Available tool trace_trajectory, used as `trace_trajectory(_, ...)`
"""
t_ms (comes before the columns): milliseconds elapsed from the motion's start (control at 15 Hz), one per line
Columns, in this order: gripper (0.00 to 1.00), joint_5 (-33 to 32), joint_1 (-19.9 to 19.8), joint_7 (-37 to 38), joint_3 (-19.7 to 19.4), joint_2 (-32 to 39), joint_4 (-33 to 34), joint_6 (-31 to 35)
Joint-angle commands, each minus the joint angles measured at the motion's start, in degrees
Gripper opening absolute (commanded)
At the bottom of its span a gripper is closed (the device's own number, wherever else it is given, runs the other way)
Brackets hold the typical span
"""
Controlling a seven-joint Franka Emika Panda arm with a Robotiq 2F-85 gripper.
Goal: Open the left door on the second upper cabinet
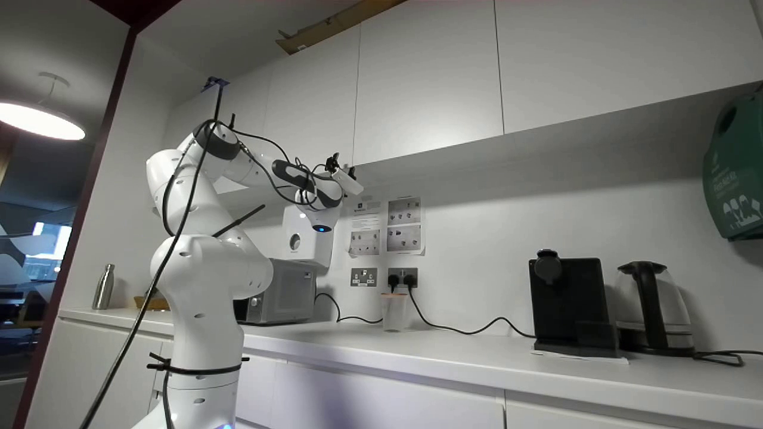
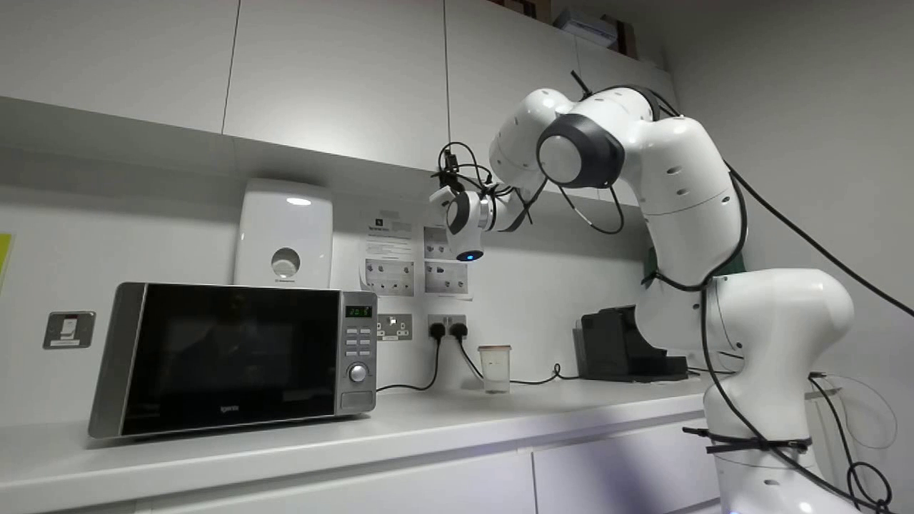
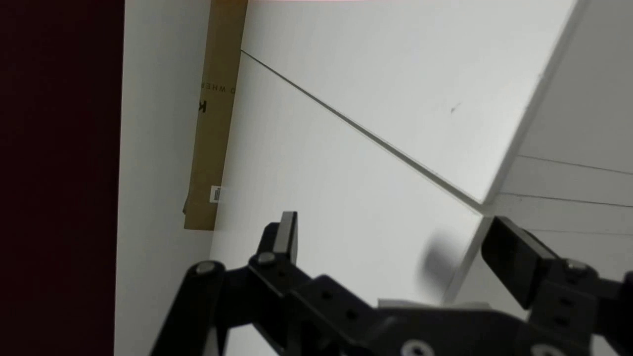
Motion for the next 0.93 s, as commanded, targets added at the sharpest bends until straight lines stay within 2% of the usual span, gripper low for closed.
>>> trace_trajectory(0,1.00,0.0,-0.4,1.4,-1.0,-0.8,0.8,-0.3)
trace_trajectory(600,1.00,0.7,3.1,0.6,-3.2,-1.6,-1.5,-2.2)
trace_trajectory(867,1.00,1.8,8.1,1.2,-6.6,-3.4,-5.2,-4.3)
